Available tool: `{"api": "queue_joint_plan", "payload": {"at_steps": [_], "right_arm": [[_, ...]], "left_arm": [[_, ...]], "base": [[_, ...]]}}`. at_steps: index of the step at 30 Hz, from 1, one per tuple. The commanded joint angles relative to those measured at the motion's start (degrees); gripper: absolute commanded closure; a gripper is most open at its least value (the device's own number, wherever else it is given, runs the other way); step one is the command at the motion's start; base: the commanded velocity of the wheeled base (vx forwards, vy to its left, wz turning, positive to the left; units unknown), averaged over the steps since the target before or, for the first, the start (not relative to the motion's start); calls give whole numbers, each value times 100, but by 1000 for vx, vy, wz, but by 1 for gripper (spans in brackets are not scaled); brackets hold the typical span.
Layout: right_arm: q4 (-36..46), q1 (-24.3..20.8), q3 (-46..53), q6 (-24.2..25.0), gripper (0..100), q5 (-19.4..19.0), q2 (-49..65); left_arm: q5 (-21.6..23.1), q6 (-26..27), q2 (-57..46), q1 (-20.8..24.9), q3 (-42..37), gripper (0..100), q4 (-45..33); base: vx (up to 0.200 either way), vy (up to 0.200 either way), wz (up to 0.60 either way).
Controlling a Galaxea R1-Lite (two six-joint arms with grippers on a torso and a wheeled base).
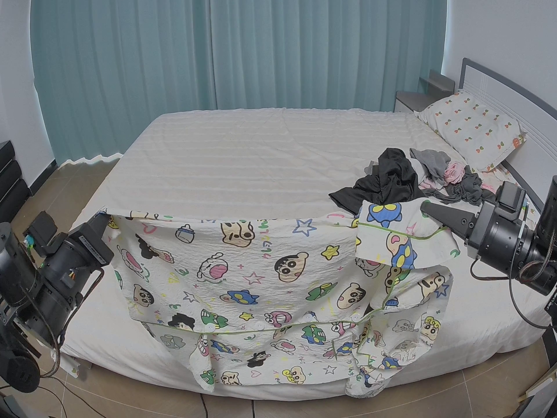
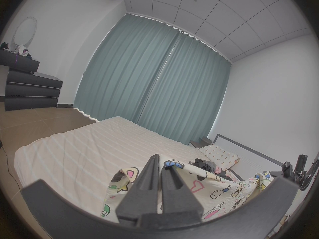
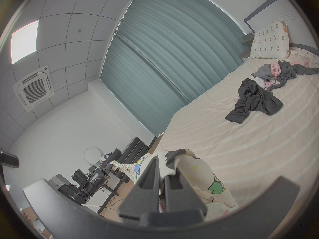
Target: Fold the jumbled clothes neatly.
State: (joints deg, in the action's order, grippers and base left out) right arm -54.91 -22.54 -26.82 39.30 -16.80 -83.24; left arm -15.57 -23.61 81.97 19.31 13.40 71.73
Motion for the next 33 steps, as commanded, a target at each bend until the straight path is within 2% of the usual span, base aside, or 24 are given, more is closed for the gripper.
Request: {"api": "queue_joint_plan", "payload": {"at_steps": [1,8,21,33], "right_arm": [[-205,136,-254,-45,100,1,-588],[-925,285,-368,-98,100,45,-1353],[-1365,619,-693,-125,100,45,-2575],[-1374,690,-974,-125,100,71,-3454]], "left_arm": [[19,6,750,-24,374,100,8],[19,6,1489,-41,954,100,-1],[27,15,3044,-76,1965,100,-1],[27,15,4389,-296,2466,100,-1]], "base": [[200,0,0],[200,0,0],[200,0,0],[0,0,0]]}}
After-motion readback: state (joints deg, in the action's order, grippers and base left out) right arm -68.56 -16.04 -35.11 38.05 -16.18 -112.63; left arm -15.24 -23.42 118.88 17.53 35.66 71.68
